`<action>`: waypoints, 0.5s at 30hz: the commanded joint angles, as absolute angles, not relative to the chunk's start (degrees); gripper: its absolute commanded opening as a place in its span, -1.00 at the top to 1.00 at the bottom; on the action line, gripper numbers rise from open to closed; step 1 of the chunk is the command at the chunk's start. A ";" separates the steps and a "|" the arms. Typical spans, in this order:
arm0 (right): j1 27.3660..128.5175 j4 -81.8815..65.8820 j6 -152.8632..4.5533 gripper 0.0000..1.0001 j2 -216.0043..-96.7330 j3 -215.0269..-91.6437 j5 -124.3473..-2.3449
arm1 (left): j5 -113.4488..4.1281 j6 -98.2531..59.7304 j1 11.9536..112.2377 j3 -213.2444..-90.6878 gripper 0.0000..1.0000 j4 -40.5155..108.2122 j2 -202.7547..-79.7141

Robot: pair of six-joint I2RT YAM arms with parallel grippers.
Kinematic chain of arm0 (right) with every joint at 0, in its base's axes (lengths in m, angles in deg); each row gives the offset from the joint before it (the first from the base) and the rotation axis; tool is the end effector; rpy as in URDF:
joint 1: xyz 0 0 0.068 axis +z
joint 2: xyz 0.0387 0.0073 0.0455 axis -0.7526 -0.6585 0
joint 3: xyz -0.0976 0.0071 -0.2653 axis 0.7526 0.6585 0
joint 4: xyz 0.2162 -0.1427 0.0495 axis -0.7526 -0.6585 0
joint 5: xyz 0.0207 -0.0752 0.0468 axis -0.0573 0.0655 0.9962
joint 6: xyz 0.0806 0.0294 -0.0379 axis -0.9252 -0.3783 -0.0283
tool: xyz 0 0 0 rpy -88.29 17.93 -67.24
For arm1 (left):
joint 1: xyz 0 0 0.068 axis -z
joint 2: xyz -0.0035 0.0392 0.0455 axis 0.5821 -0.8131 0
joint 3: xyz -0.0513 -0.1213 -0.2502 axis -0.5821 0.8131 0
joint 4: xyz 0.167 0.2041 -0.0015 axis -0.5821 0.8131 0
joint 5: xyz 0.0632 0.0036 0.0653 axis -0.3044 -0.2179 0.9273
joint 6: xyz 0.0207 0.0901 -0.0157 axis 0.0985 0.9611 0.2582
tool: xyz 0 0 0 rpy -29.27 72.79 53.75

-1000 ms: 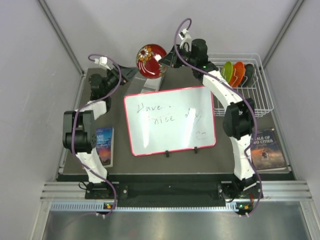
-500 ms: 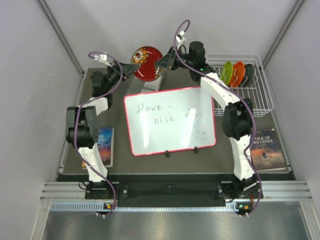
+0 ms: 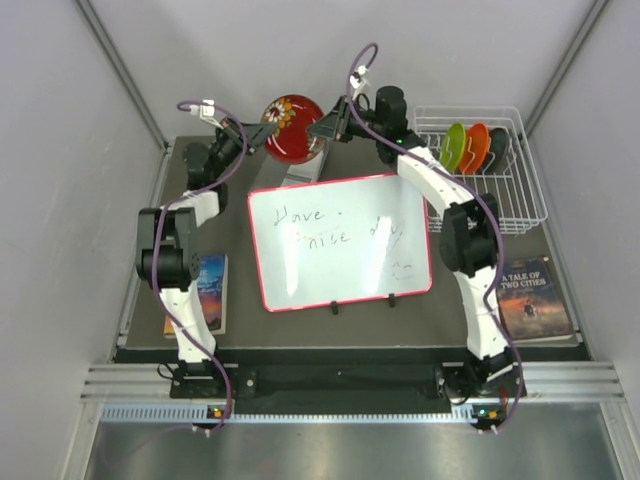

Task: Unload the plates from the dish rack

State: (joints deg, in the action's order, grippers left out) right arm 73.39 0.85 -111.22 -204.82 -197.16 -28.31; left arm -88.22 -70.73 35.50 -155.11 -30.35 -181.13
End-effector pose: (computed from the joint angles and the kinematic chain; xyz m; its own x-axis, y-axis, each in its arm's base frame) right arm 0.5080 0.2954 0.3366 -0.6598 0.2585 -0.7055 -0.6445 0.2881 0.7083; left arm 0.4883 -0.0556 0.3092 -0.3308 -0.6648 -0.6698 0.6655 0.3390 -0.6650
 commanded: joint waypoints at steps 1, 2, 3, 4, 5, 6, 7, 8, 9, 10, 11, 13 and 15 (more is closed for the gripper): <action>74.39 7.18 -114.19 0.98 -204.40 -202.42 -22.12 | -89.29 -70.17 35.42 -156.18 0.87 -32.87 -181.85; 74.30 7.01 -114.01 0.95 -204.40 -202.33 -22.12 | -89.29 -69.39 35.33 -155.74 0.93 -32.43 -181.67; 74.30 6.92 -113.75 0.94 -204.31 -202.16 -22.21 | -89.03 -68.86 35.33 -155.30 0.98 -31.82 -181.32; 74.30 6.75 -113.40 0.91 -204.31 -202.07 -22.73 | -89.11 -68.24 35.33 -154.69 0.99 -30.94 -180.71; 74.13 6.57 -113.13 0.87 -204.05 -201.63 -22.91 | -89.11 -67.02 35.33 -154.51 1.00 -29.80 -180.44; 74.13 6.48 -112.61 0.87 -203.79 -201.37 -23.35 | -89.46 -66.22 35.33 -154.42 1.00 -27.70 -180.18; 73.95 6.48 -112.52 0.87 -203.61 -201.10 -23.70 | -89.73 -65.61 35.42 -154.16 1.00 -27.07 -179.65; 73.86 6.48 -112.08 0.84 -203.43 -200.58 -23.96 | -89.64 -64.30 35.42 -153.80 1.00 -26.80 -179.39; 73.69 6.48 -111.99 0.81 -203.35 -200.40 -24.31 | -89.73 -63.50 35.33 -153.71 1.00 -24.45 -178.95; 73.51 6.48 -111.90 0.73 -203.17 -200.31 -24.40 | -89.47 -62.62 35.33 -153.80 1.00 -22.95 -178.60; 73.16 6.40 -111.73 0.66 -203.17 -200.22 -24.58 | -88.77 -60.44 35.42 -153.54 1.00 -21.63 -178.16; 72.81 6.48 -111.64 0.43 -203.08 -199.96 -25.28 | -85.88 -58.32 35.33 -152.40 1.00 -17.86 -176.66; 72.11 6.66 -111.38 0.35 -202.64 -199.26 -26.42 | -84.37 -55.41 35.33 -152.39 1.00 -15.65 -175.35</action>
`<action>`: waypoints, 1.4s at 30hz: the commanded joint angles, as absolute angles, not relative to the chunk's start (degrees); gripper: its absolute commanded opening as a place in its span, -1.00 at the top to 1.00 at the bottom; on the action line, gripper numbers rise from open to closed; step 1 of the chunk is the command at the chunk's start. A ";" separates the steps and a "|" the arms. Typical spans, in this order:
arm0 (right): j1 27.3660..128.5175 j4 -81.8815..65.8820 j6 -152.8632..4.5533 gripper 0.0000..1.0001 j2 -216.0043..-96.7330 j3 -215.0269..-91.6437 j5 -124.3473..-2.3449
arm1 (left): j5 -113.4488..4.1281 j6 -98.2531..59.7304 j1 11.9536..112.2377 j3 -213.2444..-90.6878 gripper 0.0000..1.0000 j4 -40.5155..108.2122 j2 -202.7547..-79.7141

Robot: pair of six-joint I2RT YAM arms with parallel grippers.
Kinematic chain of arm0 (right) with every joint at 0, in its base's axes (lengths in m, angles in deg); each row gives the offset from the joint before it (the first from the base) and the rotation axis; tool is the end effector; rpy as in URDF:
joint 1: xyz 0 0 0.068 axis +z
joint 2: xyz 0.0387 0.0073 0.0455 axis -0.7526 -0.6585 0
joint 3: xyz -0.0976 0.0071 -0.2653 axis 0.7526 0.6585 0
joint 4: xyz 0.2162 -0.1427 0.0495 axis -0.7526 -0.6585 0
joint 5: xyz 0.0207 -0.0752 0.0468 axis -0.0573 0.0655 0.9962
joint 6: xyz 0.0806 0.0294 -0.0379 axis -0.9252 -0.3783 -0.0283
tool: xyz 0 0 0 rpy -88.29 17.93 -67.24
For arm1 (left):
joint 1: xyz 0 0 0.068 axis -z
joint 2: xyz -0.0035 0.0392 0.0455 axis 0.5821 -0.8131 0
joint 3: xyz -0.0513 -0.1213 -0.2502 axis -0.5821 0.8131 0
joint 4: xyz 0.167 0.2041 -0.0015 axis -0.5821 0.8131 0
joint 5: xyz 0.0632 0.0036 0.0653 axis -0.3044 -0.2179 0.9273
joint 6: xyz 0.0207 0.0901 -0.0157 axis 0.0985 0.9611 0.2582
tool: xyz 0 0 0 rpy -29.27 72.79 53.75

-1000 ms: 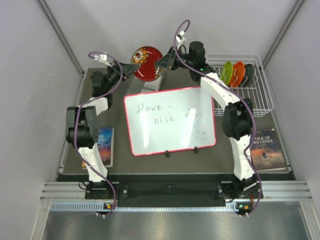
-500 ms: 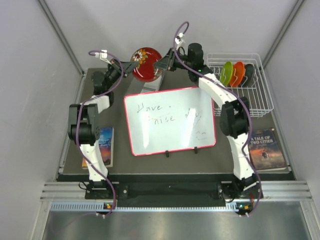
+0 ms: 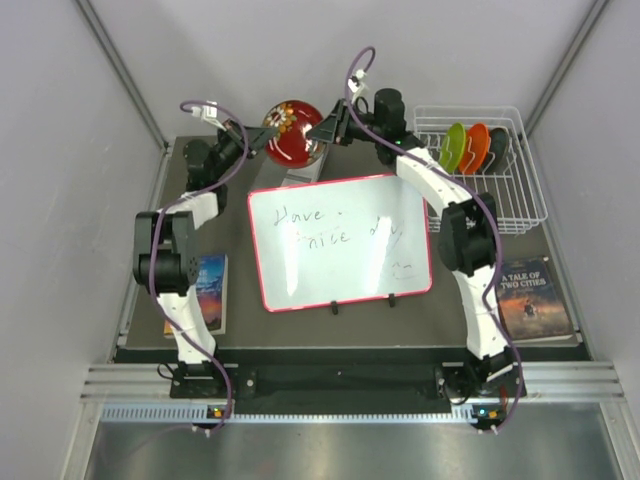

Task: Unload the plates from the dish rack

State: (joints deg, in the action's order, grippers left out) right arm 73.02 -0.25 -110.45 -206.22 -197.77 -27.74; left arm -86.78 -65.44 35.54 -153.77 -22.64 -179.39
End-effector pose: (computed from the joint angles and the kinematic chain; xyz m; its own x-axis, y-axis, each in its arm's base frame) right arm 0.5138 0.2945 0.3243 -0.6733 0.2430 -0.6983 -0.6329 0.2986 0.7143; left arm 0.4895 -0.0543 0.2986 -0.3438 -0.6446 -0.6829 0.6018 0.4071 -0.6871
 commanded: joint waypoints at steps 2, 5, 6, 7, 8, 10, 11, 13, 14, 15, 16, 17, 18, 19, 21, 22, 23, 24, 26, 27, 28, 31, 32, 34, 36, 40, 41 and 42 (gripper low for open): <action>71.41 8.15 -110.41 0.33 -200.63 -195.93 -27.91 | -83.75 -53.57 35.42 -153.18 1.00 -12.23 -174.99; 70.53 8.68 -108.31 0.06 -198.70 -193.63 -30.64 | -83.31 -52.42 35.33 -155.03 1.00 -9.14 -175.07; 70.09 7.98 -107.86 0.03 -198.43 -193.19 -32.12 | -82.97 -52.68 35.25 -155.38 1.00 -9.05 -175.25; 69.39 7.37 -107.25 -0.09 -197.99 -192.58 -32.84 | -82.53 -53.03 34.64 -155.56 1.00 -8.79 -175.25; 68.95 6.84 -106.20 -0.13 -197.20 -192.23 -33.54 | -82.35 -53.90 34.11 -155.65 1.00 -9.39 -175.43; 67.28 6.83 -105.84 -0.24 -196.32 -190.39 -35.04 | -82.43 -55.40 32.09 -155.91 1.00 -10.10 -175.69; 66.75 7.01 -105.58 -0.24 -195.53 -189.86 -35.04 | -82.43 -55.75 31.21 -156.00 1.00 -10.62 -175.69; 64.91 7.18 -105.57 -0.25 -194.82 -188.10 -35.13 | -82.43 -56.72 28.58 -156.35 1.00 -10.89 -175.60; 64.29 7.36 -105.75 -0.25 -194.12 -187.48 -35.13 | -82.26 -57.16 27.52 -156.35 1.00 -11.15 -175.60; 63.67 7.62 -105.84 -0.25 -193.77 -186.69 -34.69 | -81.91 -57.69 26.55 -156.26 1.00 -11.77 -175.43; 62.62 8.67 -106.27 -0.25 -192.98 -184.95 -34.43 | -81.91 -58.65 24.54 -156.00 1.00 -11.86 -175.34; 62.09 9.03 -106.45 -0.25 -192.45 -183.88 -34.16 | -81.73 -58.92 23.57 -155.65 1.00 -12.03 -175.25; 61.56 9.55 -106.45 -0.24 -191.75 -182.74 -33.99 | -81.12 -58.75 22.69 -154.25 1.00 -11.95 -174.64; 60.78 10.17 -106.54 -0.25 -191.13 -180.38 -33.99 | -80.77 -58.31 21.02 -153.54 1.00 -11.69 -174.29; 59.89 10.88 -106.54 -0.25 -189.29 -178.43 -34.25 | -80.67 -57.87 18.91 -151.18 1.00 -10.99 -173.76; 59.19 10.62 -106.10 -0.26 -188.67 -177.03 -34.34 | -81.46 -55.87 18.29 -150.82 1.00 -9.42 -173.58; 58.84 8.87 -104.97 -0.25 -187.45 -176.50 -34.60 | -81.12 -55.06 17.76 -150.12 1.00 -8.44 -173.32; 58.40 8.33 -104.35 -0.26 -186.74 -175.71 -35.73 | -80.68 -54.27 16.88 -148.11 1.00 -8.61 -172.88; 57.61 7.89 -101.72 -0.26 -184.03 -172.55 -37.14 | -79.54 -53.39 16.00 -145.73 1.00 -8.26 -172.53; 57.26 6.41 -100.75 -0.27 -183.23 -171.75 -39.24 | -79.19 -53.12 15.21 -145.19 1.00 -8.17 -172.44; 56.82 5.00 -98.48 -0.27 -182.52 -171.14 -40.13 | -78.40 -52.43 14.86 -144.58 1.00 -7.21 -172.35; 55.50 1.91 -95.65 -0.27 -180.06 -170.17 -42.42 | -76.82 -50.41 13.89 -141.51 1.00 -6.85 -171.21; 55.32 1.91 -95.47 -0.28 -179.18 -169.73 -42.42 | -75.42 -49.87 13.71 -140.45 1.00 -6.15 -170.77; 54.53 1.56 -94.85 -0.28 -178.56 -168.85 -42.42 | -74.26 -47.69 13.45 -139.92 1.00 -4.75 -170.42; 54.18 1.56 -94.85 -0.28 -177.86 -168.14 -42.77 | -72.25 -45.75 13.27 -139.30 1.00 -1.51 -169.98; 52.77 0.07 -94.41 -0.28 -177.68 -166.83 -42.95 | -69.87 -43.37 12.57 -138.34 1.00 1.15 -169.63; 52.51 0.07 -94.41 -0.28 -177.77 -166.47 -42.95 | -69.17 -43.37 12.48 -137.81 1.00 1.32 -169.63; 52.42 0.07 -94.50 -0.27 -177.77 -166.21 -42.86 | -67.42 -43.28 12.39 -137.72 1.00 2.98 -169.45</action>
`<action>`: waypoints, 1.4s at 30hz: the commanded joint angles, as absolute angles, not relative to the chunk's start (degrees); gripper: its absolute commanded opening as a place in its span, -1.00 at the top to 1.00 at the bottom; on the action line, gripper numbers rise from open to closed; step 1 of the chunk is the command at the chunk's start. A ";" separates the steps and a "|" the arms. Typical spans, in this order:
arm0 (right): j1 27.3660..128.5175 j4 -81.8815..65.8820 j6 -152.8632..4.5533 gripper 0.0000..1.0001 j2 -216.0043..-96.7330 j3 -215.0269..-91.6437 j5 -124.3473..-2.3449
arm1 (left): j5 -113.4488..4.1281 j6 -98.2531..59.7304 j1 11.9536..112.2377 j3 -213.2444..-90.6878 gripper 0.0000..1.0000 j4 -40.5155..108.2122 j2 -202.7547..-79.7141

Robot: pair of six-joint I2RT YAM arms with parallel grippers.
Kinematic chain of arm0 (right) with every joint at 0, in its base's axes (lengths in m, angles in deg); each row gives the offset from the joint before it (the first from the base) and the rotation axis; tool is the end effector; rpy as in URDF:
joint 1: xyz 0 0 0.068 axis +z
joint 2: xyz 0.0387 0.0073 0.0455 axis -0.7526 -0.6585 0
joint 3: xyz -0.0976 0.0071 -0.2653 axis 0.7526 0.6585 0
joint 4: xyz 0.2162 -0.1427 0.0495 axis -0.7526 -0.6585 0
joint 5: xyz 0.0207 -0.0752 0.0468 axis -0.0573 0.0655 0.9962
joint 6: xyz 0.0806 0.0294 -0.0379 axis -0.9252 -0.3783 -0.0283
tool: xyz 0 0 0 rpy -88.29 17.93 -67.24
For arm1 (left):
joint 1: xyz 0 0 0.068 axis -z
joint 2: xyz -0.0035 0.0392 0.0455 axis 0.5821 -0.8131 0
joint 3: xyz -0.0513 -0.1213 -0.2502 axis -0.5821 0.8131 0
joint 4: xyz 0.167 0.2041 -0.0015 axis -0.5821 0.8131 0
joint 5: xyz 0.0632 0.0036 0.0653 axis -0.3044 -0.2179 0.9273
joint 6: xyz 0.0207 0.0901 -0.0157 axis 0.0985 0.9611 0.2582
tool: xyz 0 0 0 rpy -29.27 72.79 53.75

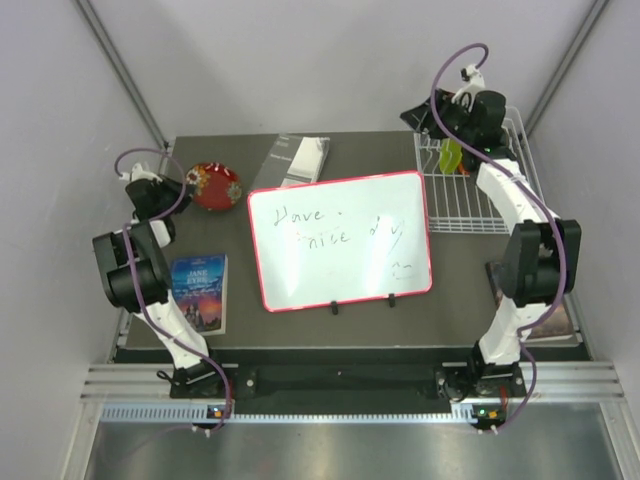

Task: Unload the plates from the dish rack

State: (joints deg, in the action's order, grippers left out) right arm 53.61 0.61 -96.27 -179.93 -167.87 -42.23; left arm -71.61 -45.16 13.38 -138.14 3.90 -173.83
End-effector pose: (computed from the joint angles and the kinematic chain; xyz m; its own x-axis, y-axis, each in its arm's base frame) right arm 0.4860 0.0816 0.3585 -0.3641 0.3950 -0.8435 -0.4267 0.7342 0.5280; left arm 0.4341 0.1384 0.1791 -0.2428 -0.6938 -0.6780 -0.1436 0.7170 -0.6822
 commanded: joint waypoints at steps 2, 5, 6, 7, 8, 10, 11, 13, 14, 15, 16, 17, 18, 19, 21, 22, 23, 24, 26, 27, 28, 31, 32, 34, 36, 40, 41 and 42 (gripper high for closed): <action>52.07 -0.11 -94.41 -0.28 -177.94 -165.59 -42.77 | -66.45 -42.14 12.39 -137.63 1.00 4.13 -169.63; 51.72 -0.72 -93.88 -0.28 -178.21 -165.50 -42.60 | -65.56 -41.96 12.31 -137.28 1.00 5.54 -170.41; 51.63 -0.81 -93.71 -0.27 -178.47 -165.59 -42.77 | -65.65 -42.05 12.22 -137.19 1.00 5.72 -170.59; 51.37 -0.81 -93.71 -0.28 -178.65 -165.68 -42.69 | -65.65 -42.22 12.13 -137.10 1.00 5.89 -170.85; 51.36 -0.90 -93.71 -0.27 -178.65 -165.77 -42.43 | -65.73 -42.40 11.96 -136.75 1.00 5.89 -171.29; 51.01 -1.34 -93.53 -0.28 -178.74 -165.94 -42.07 | -66.17 -42.84 11.52 -136.66 1.00 6.07 -171.82; 51.01 -1.34 -93.44 -0.28 -178.74 -166.03 -42.16 | -66.87 -42.92 11.25 -137.01 1.00 6.94 -172.43; 50.84 -1.78 -92.92 -0.29 -178.91 -166.20 -42.25 | -67.23 -43.01 10.81 -137.54 0.81 8.35 -173.14; 50.84 -1.95 -92.83 -0.31 -179.08 -166.21 -42.33 | -67.14 -42.93 10.72 -138.50 0.71 10.88 -173.49; 50.66 -2.30 -92.65 -0.34 -179.26 -166.47 -42.25 | -66.71 -42.49 10.64 -138.94 0.64 12.21 -173.49; 50.49 -2.83 -92.13 -0.38 -179.70 -166.99 -42.16 | -65.92 -41.70 10.64 -139.03 0.55 12.92 -173.23; 50.40 -3.01 -91.86 -0.40 -179.88 -167.26 -42.07 | -65.82 -41.52 10.72 -138.77 0.49 12.84 -172.97; 50.31 -3.44 -91.51 -0.41 -180.05 -167.87 -42.42 | -65.13 -40.56 10.64 -138.77 0.43 13.62 -172.79; 50.13 -4.93 -90.38 -0.43 -180.75 -168.31 -42.42 | -64.68 -40.38 10.64 -138.86 0.37 14.76 -172.53; 49.96 -6.34 -89.40 -0.43 -181.37 -169.45 -43.30 | -65.03 -38.89 10.72 -138.25 0.36 14.51 -172.00; 49.70 -6.61 -89.05 -0.44 -181.63 -169.55 -43.39 | -64.94 -38.71 10.72 -138.33 0.15 15.12 -171.91; 49.52 -6.61 -89.05 -0.44 -181.81 -169.63 -43.48 | -64.77 -38.62 10.72 -138.59 0.10 15.73 -172.09; 49.43 -6.44 -88.96 -0.45 -181.90 -169.63 -43.48 | -65.12 -38.18 10.64 -138.60 0.07 16.09 -172.00; 49.34 -7.31 -88.70 -0.45 -182.60 -170.42 -43.83 | -65.12 -38.09 10.64 -138.59 -0.11 16.70 -171.65; 49.26 -7.23 -88.35 -0.46 -182.95 -171.47 -44.52 | -64.77 -37.66 10.72 -138.86 -0.12 17.57 -171.30; 49.25 -8.97 -87.82 -0.50 -183.65 -172.09 -45.05 | -63.99 -37.30 10.64 -139.29 -0.15 19.15 -170.78; 49.26 -12.41 -85.19 -0.51 -185.67 -175.16 -48.74 | -62.49 -35.81 10.72 -141.22 -0.24 23.54 -169.98; 49.25 -13.11 -84.66 -0.52 -186.37 -176.22 -51.01 | -62.31 -35.46 10.64 -141.41 -0.26 23.99 -169.72; 49.26 -15.57 -83.08 -0.51 -188.74 -179.38 -52.70 | -60.65 -35.10 10.64 -141.85 -0.31 25.74 -168.76; 49.34 -18.46 -82.11 -0.50 -190.50 -183.06 -55.68 | -60.02 -34.84 10.64 -141.59 -0.37 25.85 -167.96; 49.34 -20.06 -80.35 -0.48 -193.23 -185.37 -62.71 | -58.71 -34.23 10.72 -141.32 -0.43 26.99 -165.86; 49.26 -19.89 -79.91 -0.48 -193.15 -185.19 -65.60 | -58.27 -34.14 10.72 -141.06 -0.43 26.81 -165.33; 49.25 -19.80 -78.78 -0.48 -193.15 -184.84 -67.54 | -58.18 -34.05 10.72 -140.80 -0.44 26.55 -164.71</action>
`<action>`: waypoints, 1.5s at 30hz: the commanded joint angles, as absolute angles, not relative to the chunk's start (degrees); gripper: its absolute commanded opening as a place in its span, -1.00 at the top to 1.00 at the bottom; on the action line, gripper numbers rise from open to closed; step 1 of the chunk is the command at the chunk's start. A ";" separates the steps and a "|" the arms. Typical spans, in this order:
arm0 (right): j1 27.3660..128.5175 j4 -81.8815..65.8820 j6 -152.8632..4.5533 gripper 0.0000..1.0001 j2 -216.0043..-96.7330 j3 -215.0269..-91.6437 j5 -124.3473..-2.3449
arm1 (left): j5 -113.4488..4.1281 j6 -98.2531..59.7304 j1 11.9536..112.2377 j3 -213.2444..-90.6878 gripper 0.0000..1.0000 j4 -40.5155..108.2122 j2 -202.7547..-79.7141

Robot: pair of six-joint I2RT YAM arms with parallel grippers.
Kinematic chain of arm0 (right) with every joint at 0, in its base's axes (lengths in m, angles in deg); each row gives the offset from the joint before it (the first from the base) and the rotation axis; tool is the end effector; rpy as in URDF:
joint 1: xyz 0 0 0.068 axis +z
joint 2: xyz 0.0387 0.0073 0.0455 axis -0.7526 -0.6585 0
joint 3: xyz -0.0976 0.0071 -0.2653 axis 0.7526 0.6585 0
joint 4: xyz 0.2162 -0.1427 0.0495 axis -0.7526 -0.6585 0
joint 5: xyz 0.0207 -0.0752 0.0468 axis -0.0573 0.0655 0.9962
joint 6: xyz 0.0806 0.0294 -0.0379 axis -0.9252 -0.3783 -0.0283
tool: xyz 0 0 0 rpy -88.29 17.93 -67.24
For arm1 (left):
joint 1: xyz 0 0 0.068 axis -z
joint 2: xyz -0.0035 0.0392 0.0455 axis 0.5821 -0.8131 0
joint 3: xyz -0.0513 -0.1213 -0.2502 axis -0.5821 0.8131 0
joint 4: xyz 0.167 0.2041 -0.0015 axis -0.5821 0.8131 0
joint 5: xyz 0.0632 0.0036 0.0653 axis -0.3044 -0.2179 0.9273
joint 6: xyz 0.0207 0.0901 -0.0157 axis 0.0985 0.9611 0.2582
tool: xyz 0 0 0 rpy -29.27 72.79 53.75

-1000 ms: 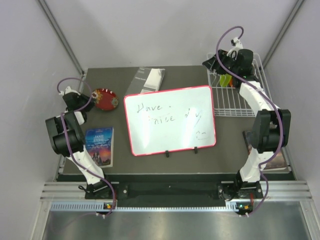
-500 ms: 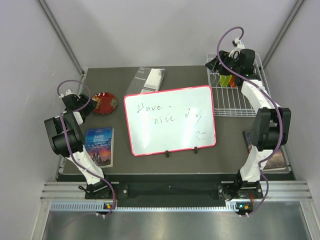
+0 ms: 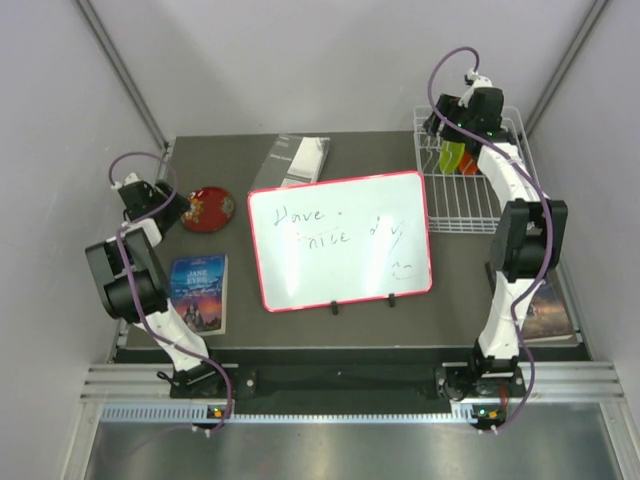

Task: Unload the plates from the dish rack

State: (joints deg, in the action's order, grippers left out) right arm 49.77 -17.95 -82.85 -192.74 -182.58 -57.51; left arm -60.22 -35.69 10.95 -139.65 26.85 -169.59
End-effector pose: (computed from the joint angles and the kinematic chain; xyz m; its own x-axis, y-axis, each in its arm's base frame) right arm 0.5444 0.0288 0.3003 -0.4400 0.2527 -0.8617 -0.1171 0.9353 0.3340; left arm 0.4023 0.1623 0.1624 -0.3517 -0.6630 -0.6609 -0.4438 0.7397 -0.5059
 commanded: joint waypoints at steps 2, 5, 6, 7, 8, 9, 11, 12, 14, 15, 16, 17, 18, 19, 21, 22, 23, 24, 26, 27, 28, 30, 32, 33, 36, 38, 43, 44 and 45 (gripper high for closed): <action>49.26 -19.44 -77.63 -0.48 -192.97 -184.49 -72.53 | -58.70 -34.31 10.81 -140.18 -0.44 26.20 -163.04; 49.25 -20.76 -76.04 -0.47 -193.59 -185.19 -75.64 | -61.60 -35.19 11.07 -140.18 -0.44 24.97 -161.11; 49.25 -20.94 -75.61 -0.47 -193.68 -185.19 -75.82 | -63.26 -35.45 11.16 -140.35 -0.43 24.44 -160.58; 49.34 -20.94 -75.34 -0.47 -193.76 -185.02 -76.08 | -64.06 -35.80 11.25 -140.88 -0.44 24.35 -159.97; 49.26 -20.85 -75.25 -0.47 -193.94 -184.58 -76.87 | -65.46 -36.42 11.60 -141.32 -0.43 24.18 -159.70; 49.25 -20.85 -74.99 -0.47 -194.11 -184.40 -77.31 | -66.60 -36.68 11.95 -141.67 -0.42 24.26 -159.43; 49.26 -21.29 -74.99 -0.47 -194.64 -184.31 -78.28 | -67.05 -36.69 13.00 -142.55 -0.41 24.44 -158.29; 49.25 -21.55 -74.81 -0.46 -194.90 -184.31 -78.72 | -68.18 -36.86 13.44 -142.81 -0.41 24.44 -157.51; 49.25 -21.38 -74.90 -0.46 -195.17 -183.96 -79.24 | -69.07 -37.21 15.02 -142.90 -0.41 23.83 -156.89; 49.25 -21.38 -74.72 -0.44 -195.69 -184.05 -79.34 | -69.34 -37.21 15.73 -143.08 -0.41 23.56 -156.45; 49.25 -21.38 -74.72 -0.41 -196.05 -184.22 -79.25 | -69.77 -37.30 17.13 -143.17 -0.41 23.12 -156.27; 49.25 -21.73 -74.72 -0.40 -196.66 -185.01 -79.25 | -69.95 -37.47 17.84 -143.17 -0.41 22.77 -156.18; 49.25 -21.90 -74.55 -0.36 -197.36 -185.28 -79.07 | -69.87 -37.56 18.80 -143.43 -0.40 22.68 -155.83; 47.60 -21.73 -74.37 -0.31 -197.72 -185.37 -78.90 | -68.47 -37.48 20.81 -143.52 -0.40 22.77 -155.48; 47.50 -21.12 -73.85 -0.25 -198.42 -185.46 -78.90 | -66.97 -36.16 23.02 -144.30 -0.40 23.12 -155.04; 47.50 -21.20 -73.50 -0.22 -198.77 -185.80 -79.51 | -66.62 -35.81 24.85 -144.83 -0.40 23.64 -154.95; 47.24 -21.73 -73.41 -0.20 -199.21 -187.02 -79.69 | -66.53 -35.46 25.74 -145.27 -0.40 24.34 -155.04; 47.06 -21.99 -73.32 -0.10 -200.17 -187.73 -79.78 | -66.35 -35.28 26.54 -145.88 -0.40 24.35 -155.12; 46.71 -22.52 -73.32 0.02 -201.14 -189.31 -79.69 | -66.09 -35.02 28.65 -146.33 -0.40 24.44 -155.21; 46.62 -22.61 -73.23 0.13 -201.67 -189.67 -79.51 | -65.91 -34.84 29.35 -146.77 -0.40 24.53 -155.21; 46.70 -22.09 -72.97 0.18 -201.76 -189.85 -79.51 | -65.74 -34.67 30.57 -146.86 -0.40 24.44 -155.13; 46.71 -21.73 -72.62 0.25 -202.11 -190.02 -79.16 | -65.30 -34.14 31.46 -147.12 -0.40 24.53 -155.21; 46.71 -20.95 -72.18 0.26 -201.94 -189.59 -78.81 | -65.38 -34.05 32.17 -147.38 -0.40 24.53 -155.30; 46.79 -20.59 -72.17 0.25 -201.59 -189.32 -78.72 | -65.12 -34.05 32.34 -147.12 -0.40 24.44 -155.30; 46.88 -19.27 -71.91 0.44 -200.88 -188.45 -78.37 | -64.94 -33.79 32.43 -147.47 -0.40 24.61 -155.83; 46.97 -19.62 -71.82 0.84 -200.97 -188.79 -77.76 | -65.03 -33.79 32.43 -147.56 -0.40 24.70 -156.18; 47.41 -19.36 -71.56 1.00 -200.45 -188.28 -77.13 | -65.47 -34.13 32.43 -147.65 -0.40 24.35 -157.06; 48.02 -18.23 -71.04 1.00 -199.05 -187.40 -77.57 | -65.47 -34.14 32.43 -147.65 -0.40 24.18 -157.15; 48.20 -16.47 -70.94 1.00 -198.25 -186.52 -78.27 | -65.38 -34.14 32.52 -147.74 -0.40 24.17 -157.23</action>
